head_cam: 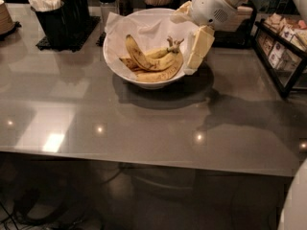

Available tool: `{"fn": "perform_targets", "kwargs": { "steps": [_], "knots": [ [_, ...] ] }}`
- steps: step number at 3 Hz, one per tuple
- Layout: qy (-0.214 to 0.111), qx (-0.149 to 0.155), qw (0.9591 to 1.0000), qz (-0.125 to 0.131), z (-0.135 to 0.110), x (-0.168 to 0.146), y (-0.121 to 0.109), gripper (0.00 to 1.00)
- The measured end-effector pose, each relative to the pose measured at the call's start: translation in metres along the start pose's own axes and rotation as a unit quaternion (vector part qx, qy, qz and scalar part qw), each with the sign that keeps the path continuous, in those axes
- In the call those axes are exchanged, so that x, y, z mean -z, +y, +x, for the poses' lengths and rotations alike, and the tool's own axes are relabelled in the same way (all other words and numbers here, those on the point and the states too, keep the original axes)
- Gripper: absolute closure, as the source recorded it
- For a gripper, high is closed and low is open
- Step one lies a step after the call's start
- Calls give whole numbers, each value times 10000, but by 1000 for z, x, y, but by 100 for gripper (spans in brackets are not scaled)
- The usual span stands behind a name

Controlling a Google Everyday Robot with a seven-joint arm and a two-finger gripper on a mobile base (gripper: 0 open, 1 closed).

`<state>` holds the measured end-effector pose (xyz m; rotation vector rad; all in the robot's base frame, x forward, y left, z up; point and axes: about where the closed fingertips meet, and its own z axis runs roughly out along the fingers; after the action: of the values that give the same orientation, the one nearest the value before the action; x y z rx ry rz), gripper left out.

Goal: Pick banana from white bowl

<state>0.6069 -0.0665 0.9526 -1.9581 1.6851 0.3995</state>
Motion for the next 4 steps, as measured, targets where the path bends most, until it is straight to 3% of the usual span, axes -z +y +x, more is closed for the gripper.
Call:
{"fn": "perform_targets", "kwargs": {
  "steps": [1,2,3,4],
  "knots": [
    [0,1,10000,1,0,0,0,0],
    [-217,39,9991,-371,-14,-37,-11,0],
    [-244,37,9991,-343,-15,-42,-16,0],
    [-245,37,9991,-341,-15,-42,-16,18]
  ]
}}
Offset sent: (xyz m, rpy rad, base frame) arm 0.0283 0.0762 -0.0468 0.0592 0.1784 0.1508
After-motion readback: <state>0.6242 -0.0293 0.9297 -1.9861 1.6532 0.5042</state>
